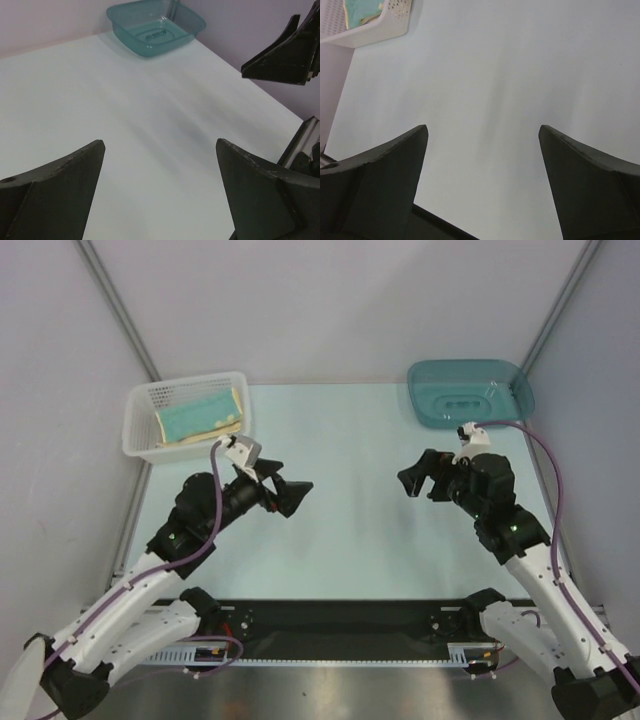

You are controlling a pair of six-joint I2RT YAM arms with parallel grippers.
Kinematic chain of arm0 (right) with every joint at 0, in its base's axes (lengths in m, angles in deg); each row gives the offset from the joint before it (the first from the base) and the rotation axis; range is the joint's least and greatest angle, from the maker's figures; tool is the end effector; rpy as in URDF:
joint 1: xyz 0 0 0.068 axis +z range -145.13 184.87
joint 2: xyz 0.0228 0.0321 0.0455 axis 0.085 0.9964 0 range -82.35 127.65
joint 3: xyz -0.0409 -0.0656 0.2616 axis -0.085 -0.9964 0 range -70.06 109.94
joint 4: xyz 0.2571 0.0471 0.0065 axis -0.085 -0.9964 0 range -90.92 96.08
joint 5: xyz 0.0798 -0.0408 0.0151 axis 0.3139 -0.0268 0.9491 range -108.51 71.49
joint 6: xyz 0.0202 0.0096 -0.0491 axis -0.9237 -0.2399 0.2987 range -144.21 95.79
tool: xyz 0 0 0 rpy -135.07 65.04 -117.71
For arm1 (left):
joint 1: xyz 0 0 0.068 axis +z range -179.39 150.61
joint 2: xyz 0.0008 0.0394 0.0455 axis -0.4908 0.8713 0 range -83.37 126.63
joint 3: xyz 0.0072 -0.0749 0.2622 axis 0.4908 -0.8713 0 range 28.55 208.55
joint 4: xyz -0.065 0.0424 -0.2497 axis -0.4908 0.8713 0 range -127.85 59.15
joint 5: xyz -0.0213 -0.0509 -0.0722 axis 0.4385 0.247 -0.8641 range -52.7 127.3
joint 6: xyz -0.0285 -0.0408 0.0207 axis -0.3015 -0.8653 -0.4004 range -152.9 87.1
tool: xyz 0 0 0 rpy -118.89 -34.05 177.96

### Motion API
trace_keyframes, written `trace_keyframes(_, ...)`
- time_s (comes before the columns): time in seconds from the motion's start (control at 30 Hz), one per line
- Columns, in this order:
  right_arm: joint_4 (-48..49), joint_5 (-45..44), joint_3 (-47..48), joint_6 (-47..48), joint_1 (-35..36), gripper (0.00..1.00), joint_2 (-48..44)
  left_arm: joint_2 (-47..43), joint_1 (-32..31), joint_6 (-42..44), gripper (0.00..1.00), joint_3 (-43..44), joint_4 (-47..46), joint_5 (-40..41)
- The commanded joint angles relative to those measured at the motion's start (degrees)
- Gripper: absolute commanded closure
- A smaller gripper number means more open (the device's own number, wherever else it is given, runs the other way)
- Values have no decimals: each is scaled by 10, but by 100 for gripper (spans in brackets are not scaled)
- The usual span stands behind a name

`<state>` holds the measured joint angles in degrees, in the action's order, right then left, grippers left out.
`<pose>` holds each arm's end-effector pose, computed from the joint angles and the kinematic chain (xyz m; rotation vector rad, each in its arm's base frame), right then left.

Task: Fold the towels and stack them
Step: Neatly place the folded towel into the bin

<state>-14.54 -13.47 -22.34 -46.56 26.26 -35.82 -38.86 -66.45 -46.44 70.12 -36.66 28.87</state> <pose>0.1714 0.0705 0.3337 -0.0445 1.9537 0.5947 0.1473 -0.1176 0.3380 0.4603 1.6396 -0.7887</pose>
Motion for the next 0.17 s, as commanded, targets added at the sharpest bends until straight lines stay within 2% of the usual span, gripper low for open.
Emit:
trace_keyframes(0.0, -20, 7, -10, -2, -3, 0, -20, -27, -5, -10, 0, -7, -10, 12)
trace_keyframes(0.13, 1, 8, -18, -9, -2, 0, -35, -30, -5, -9, 0, -7, -10, 11)
